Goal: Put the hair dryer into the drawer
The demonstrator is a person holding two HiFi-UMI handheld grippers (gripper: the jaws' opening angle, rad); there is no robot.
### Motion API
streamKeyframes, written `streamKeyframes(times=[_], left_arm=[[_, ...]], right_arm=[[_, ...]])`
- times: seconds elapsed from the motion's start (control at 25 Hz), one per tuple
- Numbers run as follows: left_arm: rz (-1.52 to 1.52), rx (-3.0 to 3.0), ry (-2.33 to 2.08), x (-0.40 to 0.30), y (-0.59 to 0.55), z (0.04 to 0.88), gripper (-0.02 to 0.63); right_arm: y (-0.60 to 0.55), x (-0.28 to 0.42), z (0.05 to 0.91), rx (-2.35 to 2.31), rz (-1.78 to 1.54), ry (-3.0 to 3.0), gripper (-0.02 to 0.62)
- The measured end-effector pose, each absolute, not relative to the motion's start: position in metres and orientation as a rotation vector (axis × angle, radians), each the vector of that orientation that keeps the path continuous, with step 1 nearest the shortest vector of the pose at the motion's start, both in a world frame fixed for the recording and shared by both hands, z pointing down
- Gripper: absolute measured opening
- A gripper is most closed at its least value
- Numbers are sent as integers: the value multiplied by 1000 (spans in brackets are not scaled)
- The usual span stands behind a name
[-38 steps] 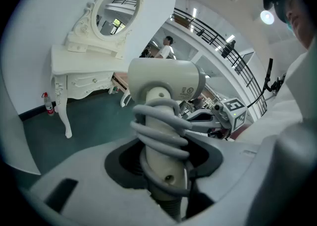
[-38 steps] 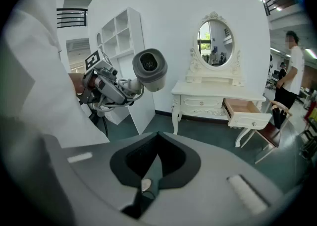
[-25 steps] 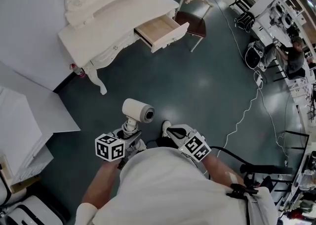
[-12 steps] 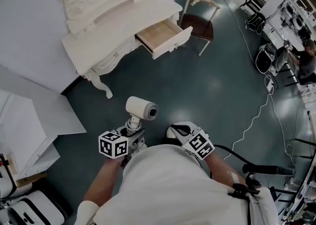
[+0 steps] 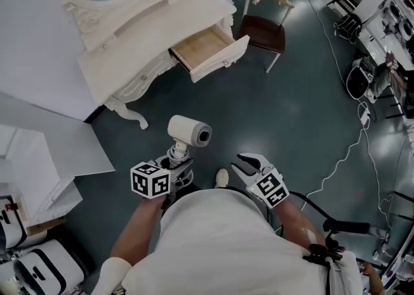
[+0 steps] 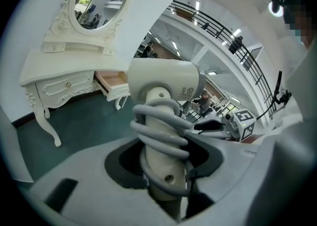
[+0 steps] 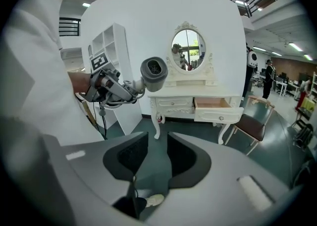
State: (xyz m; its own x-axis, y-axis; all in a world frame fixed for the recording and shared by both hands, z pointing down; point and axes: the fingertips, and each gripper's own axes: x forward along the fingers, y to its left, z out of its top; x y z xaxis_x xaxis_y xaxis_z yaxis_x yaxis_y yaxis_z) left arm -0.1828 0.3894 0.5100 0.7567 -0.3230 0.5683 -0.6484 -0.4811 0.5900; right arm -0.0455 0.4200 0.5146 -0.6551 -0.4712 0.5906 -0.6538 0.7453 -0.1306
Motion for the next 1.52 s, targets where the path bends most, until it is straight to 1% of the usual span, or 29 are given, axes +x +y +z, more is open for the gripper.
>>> streamKeyframes(times=[0.16,0.48,1.0,1.36,1.52], left_arm=[[511,2090,-727,-154,362,513,196],[556,2065,-708,-130,267,530,198],[660,2089,-643,-148,14,578,196],[758,2018,-641,-127,-87,626,196],[813,1961,-663,-112,-133,661,198]], right_arm=[[403,-12,526,867,493,-2386,130],[323,20,536,932,539,-2368,130],[106,-3,513,1052,519,-2273,124],[29,5,514,1057,542,-2237,123],[-13,18,532,1014,561,-2245,123]])
